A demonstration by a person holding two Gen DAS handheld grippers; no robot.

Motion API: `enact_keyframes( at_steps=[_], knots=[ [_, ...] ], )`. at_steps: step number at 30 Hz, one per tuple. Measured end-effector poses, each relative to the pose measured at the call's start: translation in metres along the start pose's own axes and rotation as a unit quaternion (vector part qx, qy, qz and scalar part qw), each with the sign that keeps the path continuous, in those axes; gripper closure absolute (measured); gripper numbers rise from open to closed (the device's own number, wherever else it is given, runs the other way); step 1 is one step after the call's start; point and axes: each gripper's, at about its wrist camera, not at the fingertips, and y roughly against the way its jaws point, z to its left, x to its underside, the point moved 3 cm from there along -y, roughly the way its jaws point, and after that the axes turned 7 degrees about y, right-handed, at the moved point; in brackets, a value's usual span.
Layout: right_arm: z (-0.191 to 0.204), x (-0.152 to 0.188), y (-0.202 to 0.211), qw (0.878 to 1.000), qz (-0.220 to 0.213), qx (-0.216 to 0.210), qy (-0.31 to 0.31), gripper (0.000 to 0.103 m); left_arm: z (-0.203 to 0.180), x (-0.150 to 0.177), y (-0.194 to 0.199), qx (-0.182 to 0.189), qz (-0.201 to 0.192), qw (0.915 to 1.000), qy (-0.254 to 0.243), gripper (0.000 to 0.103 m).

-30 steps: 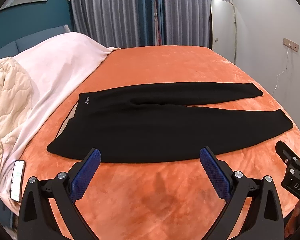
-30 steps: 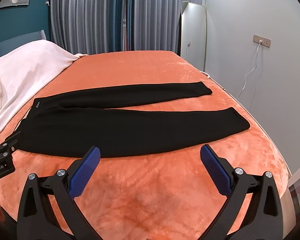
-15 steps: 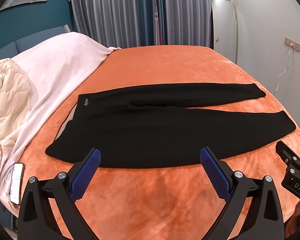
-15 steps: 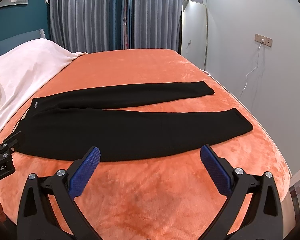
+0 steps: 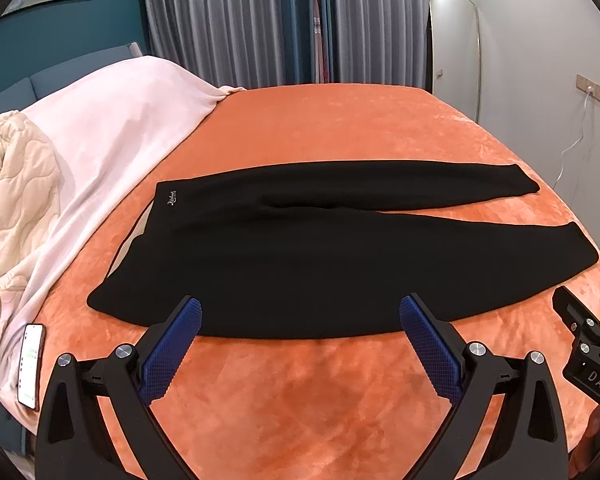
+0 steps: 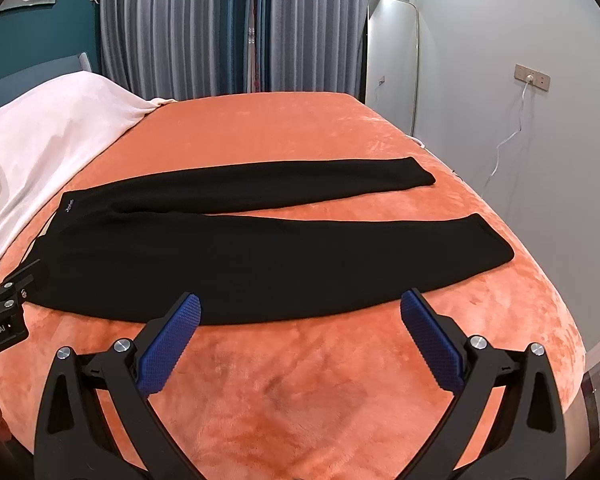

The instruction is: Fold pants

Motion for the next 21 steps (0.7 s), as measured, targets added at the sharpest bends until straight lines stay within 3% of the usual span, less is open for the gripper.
enact_keyframes(
  at_steps=[17, 19, 21],
  knots=[
    [0.000, -0.006, -0.015, 1.000, 0.005, -0.002, 0.003, 0.005, 0.004, -0.004, -0.014, -0.007, -0.001, 1.0000, -0.003, 0.005],
    [-0.017, -0.016, -0.021, 1.000, -0.010, -0.010, -0.007, 0.005, 0.024, -0.018, -0.014, 0.007, -0.017, 0.9988, 0.046, 0.005],
    [-0.045, -0.028, -0.040, 1.000, -0.010, -0.013, -0.017, 0.005, 0.056, -0.041, -0.023, 0.044, -0.028, 0.9914, 0.120, 0.005]
  ],
)
